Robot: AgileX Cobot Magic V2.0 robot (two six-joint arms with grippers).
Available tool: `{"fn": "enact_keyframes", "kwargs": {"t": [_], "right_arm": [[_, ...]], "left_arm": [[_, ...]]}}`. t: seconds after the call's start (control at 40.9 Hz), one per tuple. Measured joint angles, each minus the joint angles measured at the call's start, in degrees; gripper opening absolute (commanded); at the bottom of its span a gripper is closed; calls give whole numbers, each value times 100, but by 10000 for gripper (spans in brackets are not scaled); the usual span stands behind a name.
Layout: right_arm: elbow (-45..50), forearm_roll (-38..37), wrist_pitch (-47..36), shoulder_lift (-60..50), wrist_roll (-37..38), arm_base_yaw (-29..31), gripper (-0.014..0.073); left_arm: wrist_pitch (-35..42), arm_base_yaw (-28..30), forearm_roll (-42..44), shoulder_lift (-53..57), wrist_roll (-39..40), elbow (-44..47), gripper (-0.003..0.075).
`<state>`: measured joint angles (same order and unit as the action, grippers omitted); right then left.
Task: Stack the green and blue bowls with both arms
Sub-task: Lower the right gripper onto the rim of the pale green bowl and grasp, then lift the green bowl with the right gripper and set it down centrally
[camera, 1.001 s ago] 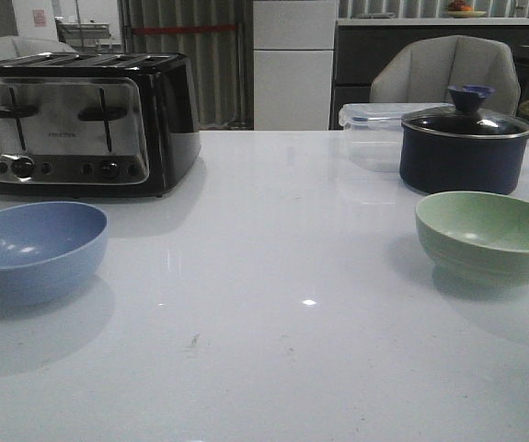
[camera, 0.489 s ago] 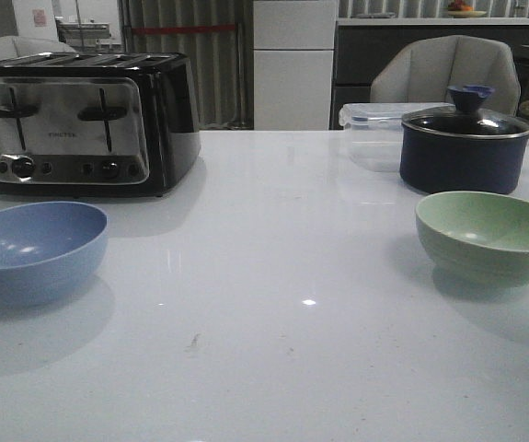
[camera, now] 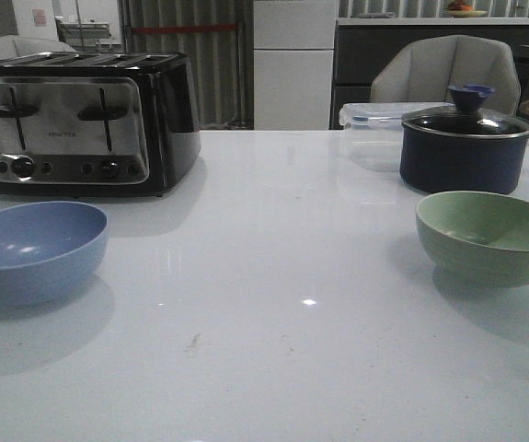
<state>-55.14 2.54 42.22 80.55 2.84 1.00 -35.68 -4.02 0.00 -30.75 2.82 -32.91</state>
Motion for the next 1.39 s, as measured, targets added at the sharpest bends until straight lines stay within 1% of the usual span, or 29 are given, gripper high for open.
{"fn": "enact_keyframes", "kwargs": {"t": [0.171,0.342,0.415,0.489,0.562,0.684,0.879,0.953,1.05,1.172,1.246,1.392], "right_arm": [[-543,4,-134,990,0,0,556],[-977,27,-296,1732,0,0,556],[-1131,27,-325,1971,0,0,533],[-1278,27,-334,2171,0,0,461],[-1382,27,-339,2324,11,0,354],[-1475,27,-352,2459,11,0,225],[-1486,41,-374,2510,11,0,72],[-1496,51,-387,2496,11,0,41],[-1496,63,-353,2361,11,-20,35],[-1496,39,-232,1967,-76,-234,35],[-1496,39,-154,1661,-232,-509,35],[-1496,122,-10,1253,-427,-1333,35]], "left_arm": [[0,0,0,0,0,0,510],[8,0,0,0,0,0,510],[8,0,0,0,0,0,510],[8,0,0,0,0,0,510],[8,0,0,0,0,0,510],[8,0,0,0,0,0,510],[8,0,0,0,0,0,510],[8,0,0,0,0,0,510],[8,0,0,0,0,0,510],[8,0,0,0,0,0,510],[8,0,0,0,0,0,510],[8,0,0,0,0,0,510]]}}
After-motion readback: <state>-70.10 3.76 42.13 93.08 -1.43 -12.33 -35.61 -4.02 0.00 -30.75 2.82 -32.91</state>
